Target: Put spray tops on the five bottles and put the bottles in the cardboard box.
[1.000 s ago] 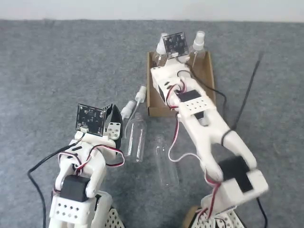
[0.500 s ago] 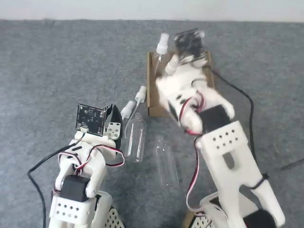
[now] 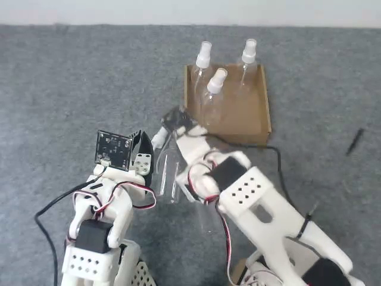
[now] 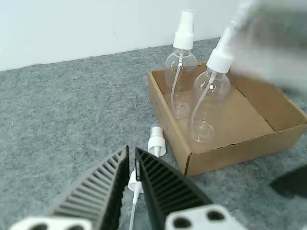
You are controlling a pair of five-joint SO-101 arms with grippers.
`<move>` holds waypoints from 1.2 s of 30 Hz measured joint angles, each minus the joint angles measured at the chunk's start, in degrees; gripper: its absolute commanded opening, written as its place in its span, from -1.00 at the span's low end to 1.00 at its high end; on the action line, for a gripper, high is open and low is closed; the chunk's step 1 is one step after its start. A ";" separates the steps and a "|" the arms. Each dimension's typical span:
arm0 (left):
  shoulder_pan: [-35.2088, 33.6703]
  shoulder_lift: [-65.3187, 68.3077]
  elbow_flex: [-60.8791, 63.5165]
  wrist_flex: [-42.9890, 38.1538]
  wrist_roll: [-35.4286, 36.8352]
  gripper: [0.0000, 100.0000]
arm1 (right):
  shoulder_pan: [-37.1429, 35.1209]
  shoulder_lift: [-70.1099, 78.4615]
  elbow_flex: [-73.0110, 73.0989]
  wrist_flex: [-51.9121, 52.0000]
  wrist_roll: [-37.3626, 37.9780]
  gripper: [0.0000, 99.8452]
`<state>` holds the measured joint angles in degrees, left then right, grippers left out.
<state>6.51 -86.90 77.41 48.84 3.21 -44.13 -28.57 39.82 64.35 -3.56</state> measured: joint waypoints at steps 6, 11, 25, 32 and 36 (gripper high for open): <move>0.00 0.00 0.00 0.00 0.00 -0.97 | -0.09 0.09 13.01 -10.37 0.00 -0.51; 0.00 0.00 0.00 0.00 0.00 -0.97 | -0.18 0.09 18.55 -14.42 -1.58 -0.51; 0.00 0.00 0.00 0.00 0.00 -0.97 | 14.15 0.09 23.30 -14.86 -10.11 -0.95; 0.00 0.00 0.00 0.00 0.00 -0.97 | 29.27 0.09 23.30 -6.59 13.19 -0.94; -1.76 1.76 -1.23 0.00 0.00 -0.97 | 41.76 0.09 20.04 2.02 31.56 -0.94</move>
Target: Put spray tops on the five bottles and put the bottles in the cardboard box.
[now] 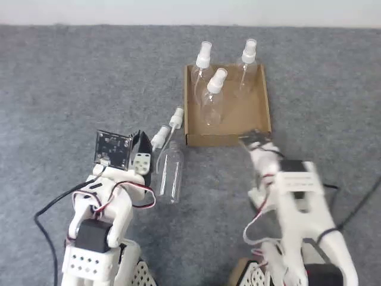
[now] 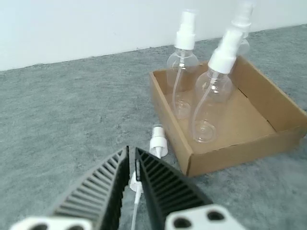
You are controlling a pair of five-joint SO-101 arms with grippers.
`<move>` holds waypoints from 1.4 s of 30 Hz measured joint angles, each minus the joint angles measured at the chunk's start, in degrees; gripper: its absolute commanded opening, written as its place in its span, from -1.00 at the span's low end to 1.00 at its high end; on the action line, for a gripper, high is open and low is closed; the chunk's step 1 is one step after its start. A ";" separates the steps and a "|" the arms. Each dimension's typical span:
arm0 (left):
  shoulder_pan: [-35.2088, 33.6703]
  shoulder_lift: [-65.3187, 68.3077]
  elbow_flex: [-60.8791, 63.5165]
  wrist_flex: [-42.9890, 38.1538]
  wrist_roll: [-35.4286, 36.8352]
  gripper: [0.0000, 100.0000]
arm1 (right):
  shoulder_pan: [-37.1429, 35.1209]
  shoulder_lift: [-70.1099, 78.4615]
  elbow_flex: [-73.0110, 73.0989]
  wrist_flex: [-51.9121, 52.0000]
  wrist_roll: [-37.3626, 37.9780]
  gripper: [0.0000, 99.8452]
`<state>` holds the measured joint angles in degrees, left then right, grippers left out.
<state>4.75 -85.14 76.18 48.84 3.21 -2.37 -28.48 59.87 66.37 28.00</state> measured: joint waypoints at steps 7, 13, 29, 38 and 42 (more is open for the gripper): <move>-3.78 22.86 -15.65 4.22 -3.60 -0.97 | 26.73 0.00 -5.54 -1.93 17.76 -0.94; -4.66 53.10 -36.04 14.33 -11.43 -0.73 | 39.65 0.00 -5.71 -8.26 23.91 -0.94; -4.66 93.54 -56.88 8.79 -15.38 -0.68 | 41.32 24.70 -19.60 -11.25 23.38 -0.94; -4.75 103.30 -64.18 7.56 -15.38 -0.68 | 41.41 25.76 -20.57 -11.25 22.77 -0.94; -4.75 103.38 -64.44 7.56 -15.38 -0.68 | 41.41 25.76 -20.57 -11.25 22.77 -0.94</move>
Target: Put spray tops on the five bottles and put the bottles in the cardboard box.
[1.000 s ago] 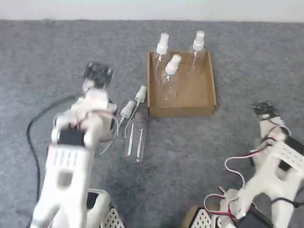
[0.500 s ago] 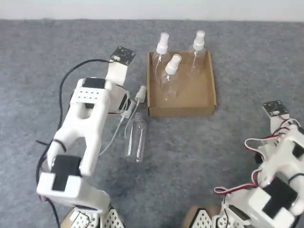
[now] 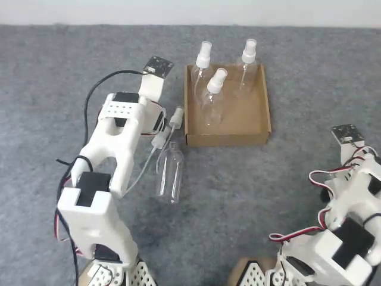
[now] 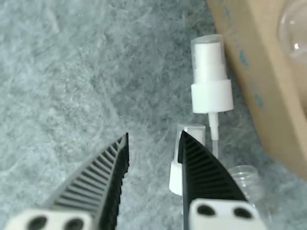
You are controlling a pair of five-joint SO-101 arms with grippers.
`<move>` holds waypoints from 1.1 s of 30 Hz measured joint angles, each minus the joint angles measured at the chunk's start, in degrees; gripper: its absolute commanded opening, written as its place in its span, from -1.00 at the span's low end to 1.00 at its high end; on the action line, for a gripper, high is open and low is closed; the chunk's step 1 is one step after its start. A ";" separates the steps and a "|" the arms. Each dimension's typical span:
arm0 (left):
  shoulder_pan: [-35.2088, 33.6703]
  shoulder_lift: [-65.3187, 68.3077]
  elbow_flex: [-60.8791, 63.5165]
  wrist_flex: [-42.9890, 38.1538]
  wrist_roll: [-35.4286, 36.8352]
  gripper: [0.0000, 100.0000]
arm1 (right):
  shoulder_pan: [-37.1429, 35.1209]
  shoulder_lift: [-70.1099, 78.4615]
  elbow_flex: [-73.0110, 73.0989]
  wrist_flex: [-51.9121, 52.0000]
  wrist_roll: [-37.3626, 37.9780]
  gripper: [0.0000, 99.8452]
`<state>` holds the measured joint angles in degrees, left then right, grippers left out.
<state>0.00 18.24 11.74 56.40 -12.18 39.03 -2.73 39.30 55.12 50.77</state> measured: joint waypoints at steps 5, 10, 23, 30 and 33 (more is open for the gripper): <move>1.05 -0.97 0.00 1.58 0.00 -0.68 | 0.00 0.00 0.00 0.00 0.00 -0.94; 2.73 -1.58 0.00 2.46 0.00 -0.69 | 0.00 0.00 0.00 0.00 0.00 -0.94; -0.79 5.27 -0.62 -0.35 0.00 -0.92 | 0.00 0.00 0.00 0.00 0.00 -0.94; -1.41 4.04 -0.62 0.62 0.00 -0.98 | 0.00 0.00 0.00 0.00 0.00 -0.94; -1.76 -1.23 -0.62 5.01 0.09 -0.98 | 0.00 0.00 0.00 0.00 0.00 -0.94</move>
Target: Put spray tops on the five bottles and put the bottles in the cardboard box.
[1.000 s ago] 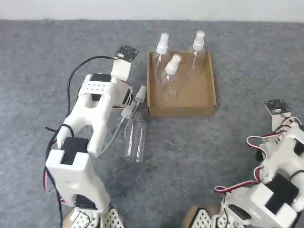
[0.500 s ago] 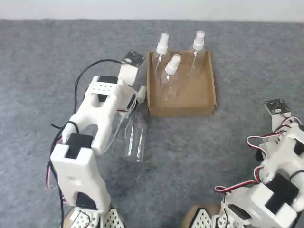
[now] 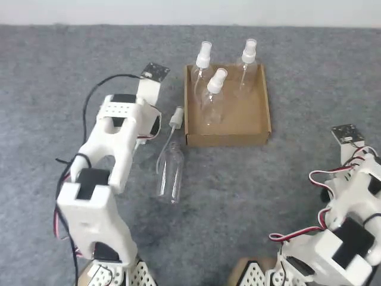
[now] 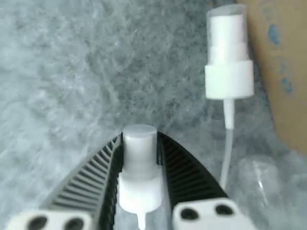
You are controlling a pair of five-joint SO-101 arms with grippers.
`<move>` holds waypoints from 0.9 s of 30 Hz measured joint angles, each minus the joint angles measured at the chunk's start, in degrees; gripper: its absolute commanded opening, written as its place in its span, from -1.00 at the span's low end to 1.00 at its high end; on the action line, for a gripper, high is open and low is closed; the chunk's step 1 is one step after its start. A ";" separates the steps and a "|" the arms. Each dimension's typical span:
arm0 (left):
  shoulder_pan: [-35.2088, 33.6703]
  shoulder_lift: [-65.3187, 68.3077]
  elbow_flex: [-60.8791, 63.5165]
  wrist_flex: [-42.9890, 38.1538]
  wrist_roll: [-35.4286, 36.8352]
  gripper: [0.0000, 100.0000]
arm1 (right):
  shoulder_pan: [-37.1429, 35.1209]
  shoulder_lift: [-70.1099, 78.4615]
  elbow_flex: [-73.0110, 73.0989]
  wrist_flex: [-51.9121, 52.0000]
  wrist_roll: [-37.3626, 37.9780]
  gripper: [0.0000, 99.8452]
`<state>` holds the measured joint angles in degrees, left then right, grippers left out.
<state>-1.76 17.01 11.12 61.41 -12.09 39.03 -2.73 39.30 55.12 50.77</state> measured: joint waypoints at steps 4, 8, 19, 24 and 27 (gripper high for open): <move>0.44 -13.19 2.81 5.98 2.99 -0.98 | 0.00 0.00 0.00 0.00 0.00 -0.88; 0.53 -28.48 12.13 7.03 6.59 -0.98 | -0.70 0.00 0.00 0.00 -3.69 -0.64; 1.76 -52.22 39.12 -1.49 7.74 -0.98 | -10.11 0.53 -5.89 4.66 -12.66 -0.47; 1.85 -54.59 42.81 -4.31 7.74 -0.98 | -11.08 0.53 -13.01 12.13 -12.75 -0.47; 1.85 -54.68 42.90 -4.66 7.74 -0.98 | -11.08 0.53 -14.95 15.21 -10.37 -0.48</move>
<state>0.09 -37.67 54.02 56.75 -4.35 27.96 -2.20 24.35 70.33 40.40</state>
